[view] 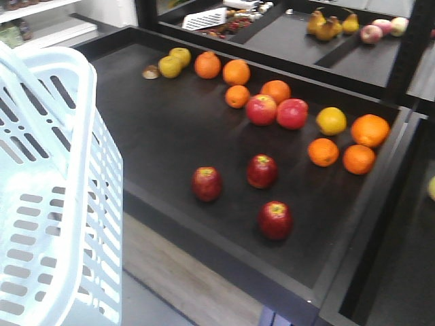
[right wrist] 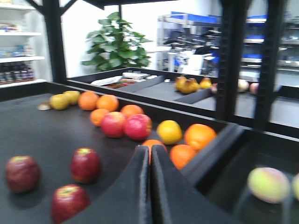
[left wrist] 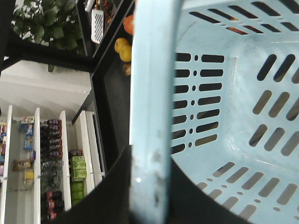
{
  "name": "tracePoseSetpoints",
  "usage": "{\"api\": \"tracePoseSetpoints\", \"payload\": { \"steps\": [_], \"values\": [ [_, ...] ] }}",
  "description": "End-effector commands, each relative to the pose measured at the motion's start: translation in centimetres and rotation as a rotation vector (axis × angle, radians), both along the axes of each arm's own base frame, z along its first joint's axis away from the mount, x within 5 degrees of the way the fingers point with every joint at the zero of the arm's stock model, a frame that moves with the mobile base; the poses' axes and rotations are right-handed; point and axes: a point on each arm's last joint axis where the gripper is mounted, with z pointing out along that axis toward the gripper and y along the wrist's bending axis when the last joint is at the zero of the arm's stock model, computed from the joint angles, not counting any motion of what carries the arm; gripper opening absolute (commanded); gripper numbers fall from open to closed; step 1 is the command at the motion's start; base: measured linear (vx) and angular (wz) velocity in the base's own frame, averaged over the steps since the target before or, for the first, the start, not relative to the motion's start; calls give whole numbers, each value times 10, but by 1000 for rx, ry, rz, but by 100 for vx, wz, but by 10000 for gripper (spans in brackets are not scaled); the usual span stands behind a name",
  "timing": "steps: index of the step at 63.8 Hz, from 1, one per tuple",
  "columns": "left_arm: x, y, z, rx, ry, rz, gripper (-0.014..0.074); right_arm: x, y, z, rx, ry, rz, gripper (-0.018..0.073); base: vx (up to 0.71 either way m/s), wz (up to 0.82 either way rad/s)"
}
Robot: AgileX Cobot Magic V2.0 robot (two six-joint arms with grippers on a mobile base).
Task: Pick three apples into basket with both arms
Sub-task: 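Turn the base away from the table holding the basket in left gripper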
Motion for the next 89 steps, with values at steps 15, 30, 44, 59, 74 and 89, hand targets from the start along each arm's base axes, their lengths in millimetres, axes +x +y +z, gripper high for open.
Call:
{"api": "tracePoseSetpoints", "payload": {
  "steps": [15,30,44,59,74,89],
  "values": [
    [-1,3,14,-42,-99,-10,-8,-1,0,3,-8,-73,-8,-9,-7,41],
    [-1,3,14,-42,-99,-10,-8,-1,0,3,-8,-73,-8,-9,-6,40],
    [-1,3,14,-42,-99,-10,-8,-1,0,3,-8,-73,-8,-9,-3,40],
    [-1,3,14,-42,-99,-10,-8,-1,0,3,-8,-73,-8,-9,0,42],
    [-1,3,14,-42,-99,-10,-8,-1,0,3,-8,-73,-8,-9,4,42],
    [-1,3,14,-42,-99,-10,-8,-1,0,3,-8,-73,-8,-9,8,43]
  ]
}}
